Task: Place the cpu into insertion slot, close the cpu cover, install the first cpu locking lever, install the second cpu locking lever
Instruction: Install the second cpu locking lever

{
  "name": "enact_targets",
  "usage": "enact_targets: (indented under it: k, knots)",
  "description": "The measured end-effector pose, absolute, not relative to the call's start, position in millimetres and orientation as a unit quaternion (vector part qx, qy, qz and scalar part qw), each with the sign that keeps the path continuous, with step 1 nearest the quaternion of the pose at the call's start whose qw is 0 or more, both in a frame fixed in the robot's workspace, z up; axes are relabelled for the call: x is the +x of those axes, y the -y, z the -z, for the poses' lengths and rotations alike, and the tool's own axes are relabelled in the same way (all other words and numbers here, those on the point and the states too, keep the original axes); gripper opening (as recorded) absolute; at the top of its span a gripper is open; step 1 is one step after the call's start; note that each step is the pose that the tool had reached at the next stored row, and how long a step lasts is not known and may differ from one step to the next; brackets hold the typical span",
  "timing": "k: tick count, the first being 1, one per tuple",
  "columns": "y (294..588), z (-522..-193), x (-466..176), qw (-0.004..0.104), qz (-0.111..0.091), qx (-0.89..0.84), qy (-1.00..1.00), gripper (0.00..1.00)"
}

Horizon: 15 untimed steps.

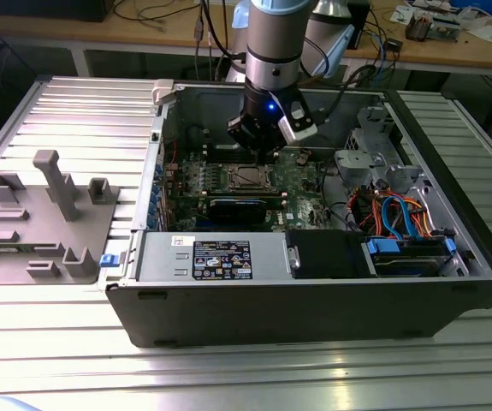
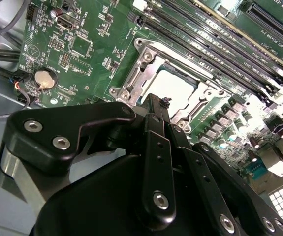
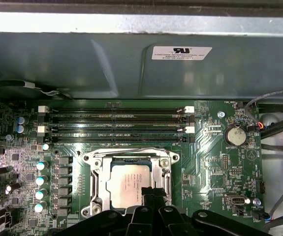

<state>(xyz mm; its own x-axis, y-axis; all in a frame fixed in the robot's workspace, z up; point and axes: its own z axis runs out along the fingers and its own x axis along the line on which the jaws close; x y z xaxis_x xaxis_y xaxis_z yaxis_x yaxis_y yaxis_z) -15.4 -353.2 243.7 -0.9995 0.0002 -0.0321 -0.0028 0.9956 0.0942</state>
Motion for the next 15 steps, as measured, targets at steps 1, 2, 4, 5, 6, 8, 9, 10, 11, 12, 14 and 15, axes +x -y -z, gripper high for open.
enact_targets:
  k: [1,2,4,5,6,8,9,10,11,12,14,15]
  knots:
    - [353.5,-243.9,-15.4,0.016,-0.047,-0.001,-0.999,0.11]
    - [354.0,-243.9,-15.4,0.016,-0.047,-0.001,-0.999,0.11]
    - [355.0,-243.8,-15.4,0.016,-0.047,-0.001,-0.999,0.11]
    - [355.7,-243.8,-15.4,0.016,-0.047,-0.001,-0.999,0.11]
    - [355.8,-243.8,-15.4,0.016,-0.047,-0.001,-0.999,0.11]
    - [359.6,-243.8,-15.4,0.016,-0.047,-0.001,-0.999,0.11]
    - [359.6,-244.5,-15.4,0.016,-0.047,-0.001,-0.999,0.11]
    - [359.6,-245.3,-15.4,0.016,-0.047,-0.001,-0.999,0.11]
    - [359.6,-245.8,-15.4,0.016,-0.047,-0.001,-0.999,0.11]
    - [359.6,-247.1,-15.4,0.016,-0.047,-0.001,-0.999,0.11]
    - [359.6,-248.0,-15.4,0.016,-0.047,-0.001,-0.999,0.11]
    - [360.0,-248.0,-15.4,0.016,-0.047,-0.001,-0.999,0.11]
